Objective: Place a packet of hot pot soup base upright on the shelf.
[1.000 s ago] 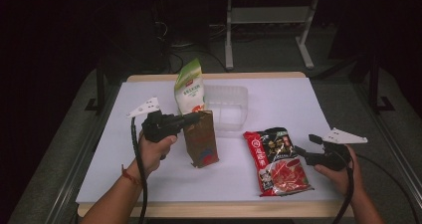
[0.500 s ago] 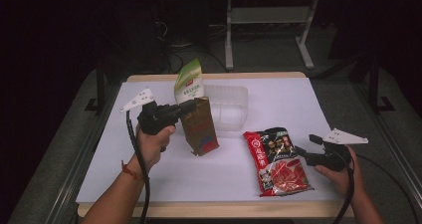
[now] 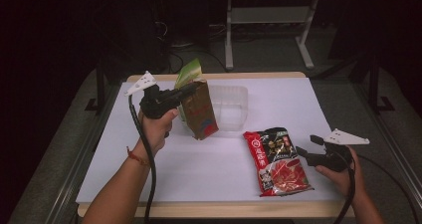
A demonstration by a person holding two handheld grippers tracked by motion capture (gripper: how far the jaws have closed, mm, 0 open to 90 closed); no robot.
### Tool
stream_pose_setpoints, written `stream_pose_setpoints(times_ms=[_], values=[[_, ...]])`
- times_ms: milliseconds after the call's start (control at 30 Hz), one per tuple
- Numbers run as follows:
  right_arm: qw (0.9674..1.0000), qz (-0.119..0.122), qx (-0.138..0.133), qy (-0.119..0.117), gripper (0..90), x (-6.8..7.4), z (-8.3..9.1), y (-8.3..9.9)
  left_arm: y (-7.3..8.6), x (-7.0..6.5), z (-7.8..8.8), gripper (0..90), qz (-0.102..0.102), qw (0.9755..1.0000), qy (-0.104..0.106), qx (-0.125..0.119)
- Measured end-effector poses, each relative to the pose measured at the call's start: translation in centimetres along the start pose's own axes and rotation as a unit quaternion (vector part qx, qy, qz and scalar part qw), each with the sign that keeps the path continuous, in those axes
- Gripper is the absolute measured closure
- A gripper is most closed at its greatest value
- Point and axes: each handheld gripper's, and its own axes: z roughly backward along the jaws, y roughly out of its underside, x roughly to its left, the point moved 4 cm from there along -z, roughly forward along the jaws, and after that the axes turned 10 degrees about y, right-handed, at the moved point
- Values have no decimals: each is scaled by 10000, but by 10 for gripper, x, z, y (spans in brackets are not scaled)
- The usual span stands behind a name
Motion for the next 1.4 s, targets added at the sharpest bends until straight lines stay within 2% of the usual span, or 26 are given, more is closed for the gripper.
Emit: stream_pose_setpoints(times_ms=[133,200,500,567,633,700,867,1133,1400], values=[[10000,-18,10,4,270,0,0,1,-4,6,-2,874,-15,9999,-163,-22],[10000,-19,10,1,270,-1,-1,1,-5,8,-3,874,24,9998,-178,-39],[10000,-11,2,-2,269,0,0,1,-8,18,-16,874,-133,9987,-490,94],[10000,-14,11,-2,269,0,-1,1,-9,21,-19,874,-92,9987,-503,57],[10000,2,3,-10,269,0,-1,1,-8,23,-23,874,-164,9978,-630,107],[10000,2,0,-11,270,0,-1,1,-7,25,-28,874,-148,9977,-659,113],[10000,4,8,-10,270,0,-1,1,-4,30,-40,874,-287,9954,-879,245],[10000,6,26,-21,269,-1,-1,2,-5,38,-58,874,-298,9937,-1052,232],[10000,-7,30,-16,270,-1,-1,2,1,47,-73,873,-324,9911,-1263,276]])
